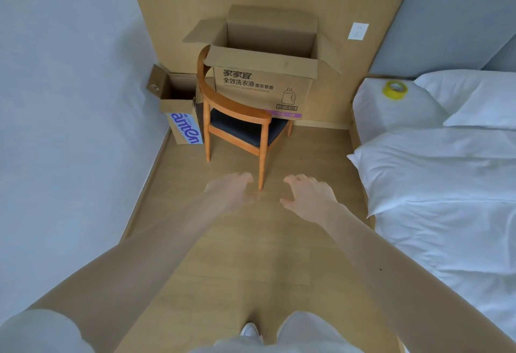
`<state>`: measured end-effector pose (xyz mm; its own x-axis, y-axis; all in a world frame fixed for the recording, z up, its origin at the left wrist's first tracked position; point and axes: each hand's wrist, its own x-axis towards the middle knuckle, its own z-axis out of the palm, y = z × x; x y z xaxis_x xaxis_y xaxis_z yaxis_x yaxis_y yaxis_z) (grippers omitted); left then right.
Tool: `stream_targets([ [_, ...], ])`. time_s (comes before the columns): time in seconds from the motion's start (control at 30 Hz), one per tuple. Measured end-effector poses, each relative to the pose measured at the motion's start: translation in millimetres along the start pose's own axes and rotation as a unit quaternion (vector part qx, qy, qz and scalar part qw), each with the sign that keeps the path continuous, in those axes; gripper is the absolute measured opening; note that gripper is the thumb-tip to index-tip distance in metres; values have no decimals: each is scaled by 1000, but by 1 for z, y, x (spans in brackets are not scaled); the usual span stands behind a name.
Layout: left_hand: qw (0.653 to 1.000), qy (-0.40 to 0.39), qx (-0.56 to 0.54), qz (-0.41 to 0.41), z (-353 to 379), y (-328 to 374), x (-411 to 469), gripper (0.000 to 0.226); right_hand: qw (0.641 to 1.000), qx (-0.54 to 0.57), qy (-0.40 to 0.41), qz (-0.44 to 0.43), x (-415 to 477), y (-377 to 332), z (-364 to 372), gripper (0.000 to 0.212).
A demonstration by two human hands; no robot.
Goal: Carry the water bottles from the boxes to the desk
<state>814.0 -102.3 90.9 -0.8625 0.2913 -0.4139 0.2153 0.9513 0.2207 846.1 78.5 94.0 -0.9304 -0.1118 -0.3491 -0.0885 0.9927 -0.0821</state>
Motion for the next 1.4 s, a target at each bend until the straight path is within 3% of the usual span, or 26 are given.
stream_targets([
  [0.4, 999, 22, -16, -36, -44, -29, 110, 55, 998, -8, 3, -56, 136, 15, -35, 52],
  [0.6, 998, 25, 8, -48, -99, -23, 185, 54, 996, 29, 10, -84, 218, 39, -78, 39],
  [0.97, 996, 64, 63, 1, -181, 20, 332, 52, 994, 68, 48, -67, 338, 108, -136, 51],
  [1.4, 990, 137, 27, 31, -246, -17, 450, 62, 993, 83, 69, -38, 457, 127, -183, 56],
])
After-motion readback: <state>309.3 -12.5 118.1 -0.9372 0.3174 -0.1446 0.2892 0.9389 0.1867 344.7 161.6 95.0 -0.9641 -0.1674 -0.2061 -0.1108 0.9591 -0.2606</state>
